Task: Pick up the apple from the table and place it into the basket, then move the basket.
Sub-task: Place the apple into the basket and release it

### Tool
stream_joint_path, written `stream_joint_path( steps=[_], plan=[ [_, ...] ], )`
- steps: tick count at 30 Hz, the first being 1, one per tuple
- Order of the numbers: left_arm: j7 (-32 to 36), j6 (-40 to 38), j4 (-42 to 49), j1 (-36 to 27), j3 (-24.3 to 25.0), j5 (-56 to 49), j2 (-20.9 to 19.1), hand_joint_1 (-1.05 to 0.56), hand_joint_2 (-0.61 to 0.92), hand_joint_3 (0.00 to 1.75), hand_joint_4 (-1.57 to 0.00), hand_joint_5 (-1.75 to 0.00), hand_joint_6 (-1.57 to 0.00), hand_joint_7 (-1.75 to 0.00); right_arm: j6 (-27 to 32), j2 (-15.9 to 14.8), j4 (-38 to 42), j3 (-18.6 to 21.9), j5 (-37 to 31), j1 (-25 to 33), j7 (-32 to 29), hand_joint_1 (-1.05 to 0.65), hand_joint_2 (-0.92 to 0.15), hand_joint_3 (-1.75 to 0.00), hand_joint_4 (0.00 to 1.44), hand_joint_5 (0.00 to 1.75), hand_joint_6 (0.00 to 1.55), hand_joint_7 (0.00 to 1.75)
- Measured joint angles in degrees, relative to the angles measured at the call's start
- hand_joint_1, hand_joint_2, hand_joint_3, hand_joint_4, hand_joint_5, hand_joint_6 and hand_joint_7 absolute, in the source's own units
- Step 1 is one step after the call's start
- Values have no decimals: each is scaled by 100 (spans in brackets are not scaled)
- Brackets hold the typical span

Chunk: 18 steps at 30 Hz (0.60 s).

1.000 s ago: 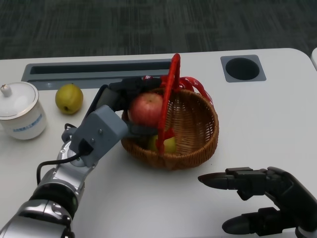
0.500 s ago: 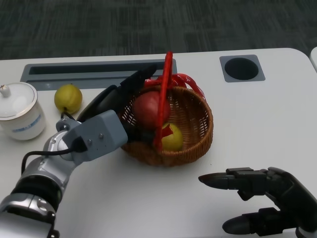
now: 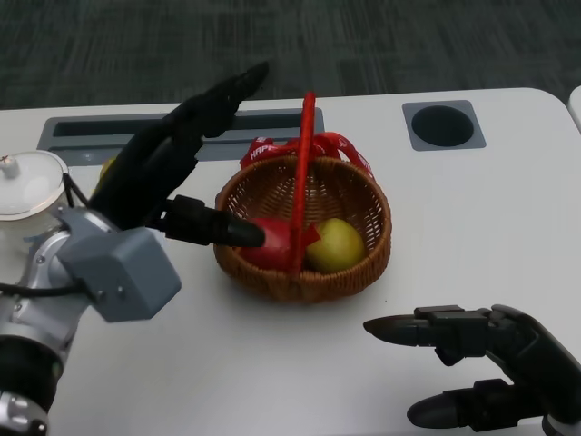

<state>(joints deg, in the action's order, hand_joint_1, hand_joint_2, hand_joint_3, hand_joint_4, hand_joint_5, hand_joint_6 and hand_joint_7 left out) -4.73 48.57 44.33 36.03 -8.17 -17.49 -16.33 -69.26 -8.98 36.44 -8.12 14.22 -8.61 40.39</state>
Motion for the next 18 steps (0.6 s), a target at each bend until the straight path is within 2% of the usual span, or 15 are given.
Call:
stream_joint_path(
  steps=[4,8,11,18],
  plan=[
    [-252,-148,-851,-500,72,267,-183,-93,81,1,0,0,0,0,-13,-2,2,-1,-3,-8,-13,-43,-86,0,77,0,71,0],
    [-611,-368,-1540,-1009,101,616,-310,-77,77,0,-6,-2,-7,-2,-144,-12,95,33,-7,-141,-40,-45,-86,-1,76,0,70,0],
    [-808,-454,-2034,-1424,162,844,-390,-70,77,0,-16,-5,-16,-4,-271,-101,212,116,-14,-403,-61,-45,-87,0,75,0,68,0],
    [-934,-569,-2850,-2310,488,1169,-600,-69,77,0,-34,-6,-33,-5,-684,-524,660,293,-397,-1301,-130,-51,-88,0,71,0,63,0]
  ],
)
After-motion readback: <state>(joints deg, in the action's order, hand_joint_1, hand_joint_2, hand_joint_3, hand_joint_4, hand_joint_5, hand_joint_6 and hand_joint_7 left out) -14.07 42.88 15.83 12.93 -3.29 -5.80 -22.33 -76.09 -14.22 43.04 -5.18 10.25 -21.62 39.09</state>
